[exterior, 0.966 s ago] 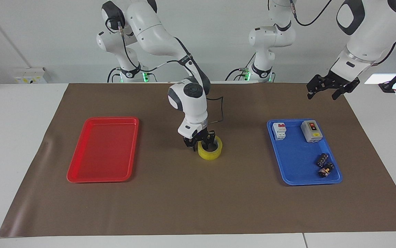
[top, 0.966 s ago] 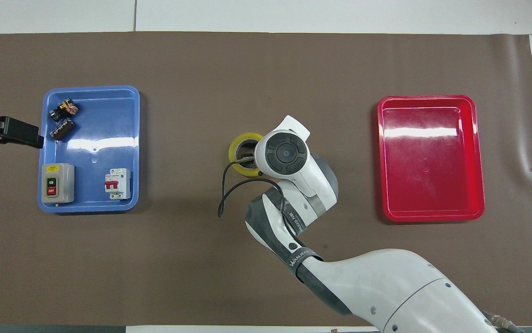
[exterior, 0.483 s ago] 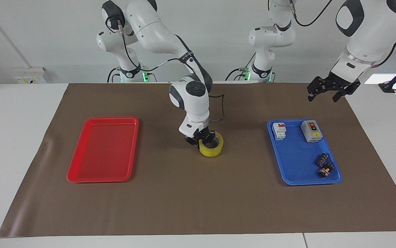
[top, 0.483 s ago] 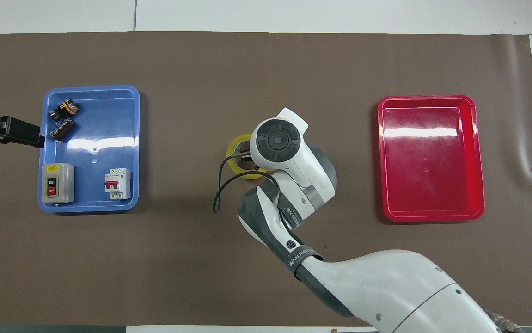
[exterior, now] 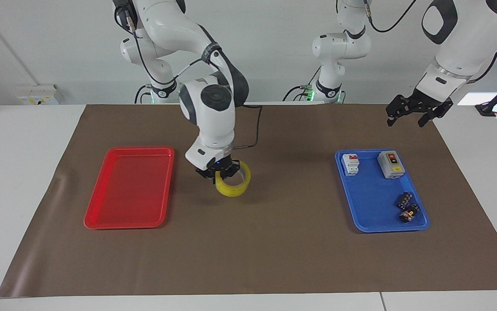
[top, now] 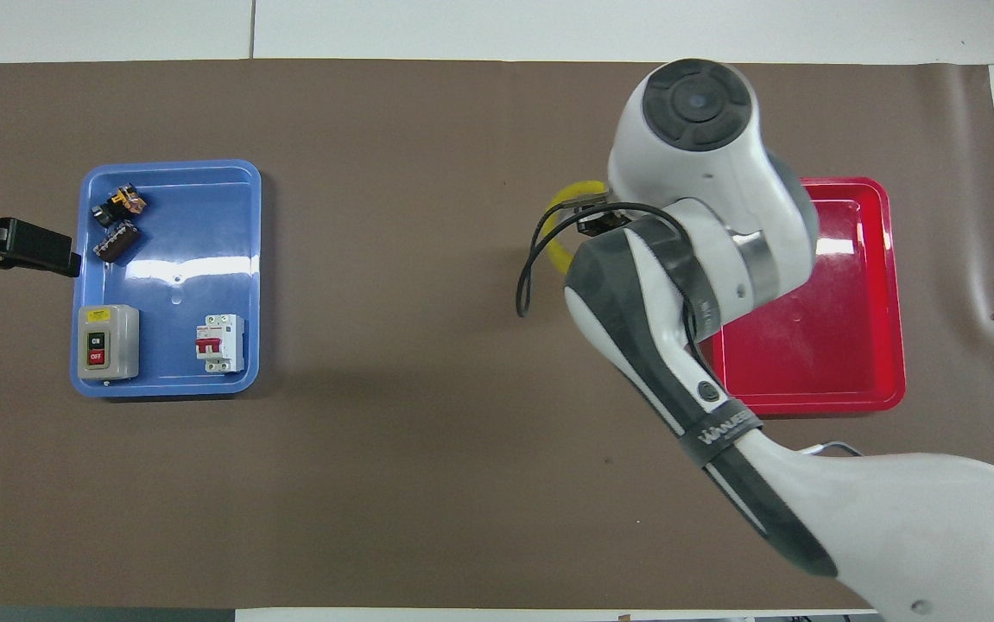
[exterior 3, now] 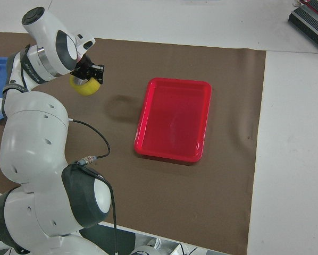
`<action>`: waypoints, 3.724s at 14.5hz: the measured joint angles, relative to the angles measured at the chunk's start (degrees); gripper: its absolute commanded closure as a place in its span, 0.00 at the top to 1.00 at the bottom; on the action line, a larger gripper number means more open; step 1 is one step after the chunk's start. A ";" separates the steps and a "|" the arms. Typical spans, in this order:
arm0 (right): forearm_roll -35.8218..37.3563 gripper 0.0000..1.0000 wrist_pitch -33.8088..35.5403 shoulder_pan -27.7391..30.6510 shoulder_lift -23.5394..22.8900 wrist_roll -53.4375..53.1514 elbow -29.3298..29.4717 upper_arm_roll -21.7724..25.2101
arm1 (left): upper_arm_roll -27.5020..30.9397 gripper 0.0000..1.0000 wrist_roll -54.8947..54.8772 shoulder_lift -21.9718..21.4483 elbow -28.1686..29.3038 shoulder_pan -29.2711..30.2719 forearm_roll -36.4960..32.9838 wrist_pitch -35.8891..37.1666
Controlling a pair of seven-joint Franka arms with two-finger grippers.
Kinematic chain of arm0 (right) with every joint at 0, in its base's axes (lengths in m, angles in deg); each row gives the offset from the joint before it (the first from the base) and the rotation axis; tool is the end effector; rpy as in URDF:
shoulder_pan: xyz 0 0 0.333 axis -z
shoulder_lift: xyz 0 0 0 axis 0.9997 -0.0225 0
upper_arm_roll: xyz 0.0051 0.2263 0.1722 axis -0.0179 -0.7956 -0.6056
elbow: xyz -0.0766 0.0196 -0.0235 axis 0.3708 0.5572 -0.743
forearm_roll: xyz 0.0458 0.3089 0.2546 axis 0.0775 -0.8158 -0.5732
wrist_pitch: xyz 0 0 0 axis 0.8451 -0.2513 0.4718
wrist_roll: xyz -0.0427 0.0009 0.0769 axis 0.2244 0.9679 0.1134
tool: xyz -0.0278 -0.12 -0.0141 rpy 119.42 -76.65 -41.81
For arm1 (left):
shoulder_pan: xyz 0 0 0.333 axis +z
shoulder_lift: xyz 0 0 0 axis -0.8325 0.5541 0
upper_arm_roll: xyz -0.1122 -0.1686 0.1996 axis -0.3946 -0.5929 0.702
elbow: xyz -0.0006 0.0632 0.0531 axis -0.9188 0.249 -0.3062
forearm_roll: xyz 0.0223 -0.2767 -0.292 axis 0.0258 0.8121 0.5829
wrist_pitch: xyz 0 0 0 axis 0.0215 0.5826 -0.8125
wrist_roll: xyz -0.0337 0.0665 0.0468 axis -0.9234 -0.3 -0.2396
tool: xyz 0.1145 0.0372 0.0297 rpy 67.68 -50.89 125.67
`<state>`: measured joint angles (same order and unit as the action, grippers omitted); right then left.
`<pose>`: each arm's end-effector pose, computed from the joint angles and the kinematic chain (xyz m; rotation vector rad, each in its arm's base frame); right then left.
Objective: Place and move tape with both arms
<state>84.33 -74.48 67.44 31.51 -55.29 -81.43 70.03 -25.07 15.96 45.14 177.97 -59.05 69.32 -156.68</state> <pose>0.6270 0.2250 0.3961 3.0541 0.1728 0.0152 0.5624 -0.0253 0.5569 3.1138 -0.1678 -0.0464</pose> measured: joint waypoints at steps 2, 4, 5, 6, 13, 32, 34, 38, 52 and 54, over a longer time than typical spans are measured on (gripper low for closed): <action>0.00 0.00 1.07 5.93 3.69 8.98 -3.60 0.13 | 0.04 1.00 0.00 -0.01 0.00 0.03 0.00 0.00; 0.00 0.00 0.92 11.67 7.12 17.20 -8.73 0.19 | 0.06 1.00 0.00 -0.01 0.01 0.03 0.00 0.00; 0.00 0.00 0.33 13.99 8.19 20.21 -11.07 0.19 | 0.06 1.00 0.00 -0.01 0.01 0.03 0.00 0.00; 0.00 0.00 -1.01 15.97 9.00 22.62 -13.43 0.18 | 0.06 1.00 0.00 -0.01 0.01 0.03 0.00 0.00; 0.00 0.00 -23.79 24.48 12.49 33.61 -32.71 0.12 | 0.07 1.00 0.00 -0.02 0.01 0.04 0.00 -0.03; -0.04 1.00 -32.06 25.26 12.77 31.07 -39.90 0.02 | 0.02 1.00 0.00 -0.07 0.01 -0.02 0.00 -0.07; -0.04 1.00 -31.84 25.26 12.90 30.50 -38.49 0.01 | 0.01 1.00 0.00 -0.07 0.01 -0.02 0.00 -0.07; -0.06 1.00 -20.39 25.15 14.71 18.86 -31.15 -0.75 | -0.02 1.00 0.00 -0.07 0.01 -0.03 0.00 -0.07; -3.00 1.00 15.42 24.11 21.98 9.11 -5.79 -1.06 | -0.07 1.00 0.00 -0.07 0.01 -0.04 0.00 -0.07; -3.00 1.00 15.43 23.98 21.57 9.08 -5.79 -1.16 | -0.07 1.00 0.00 -0.07 0.01 -0.04 0.00 -0.07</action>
<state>81.33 -59.05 91.42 53.08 -46.20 -87.22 68.86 -25.13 15.96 45.07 177.98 -59.09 69.32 -156.75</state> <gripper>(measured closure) 0.000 0.000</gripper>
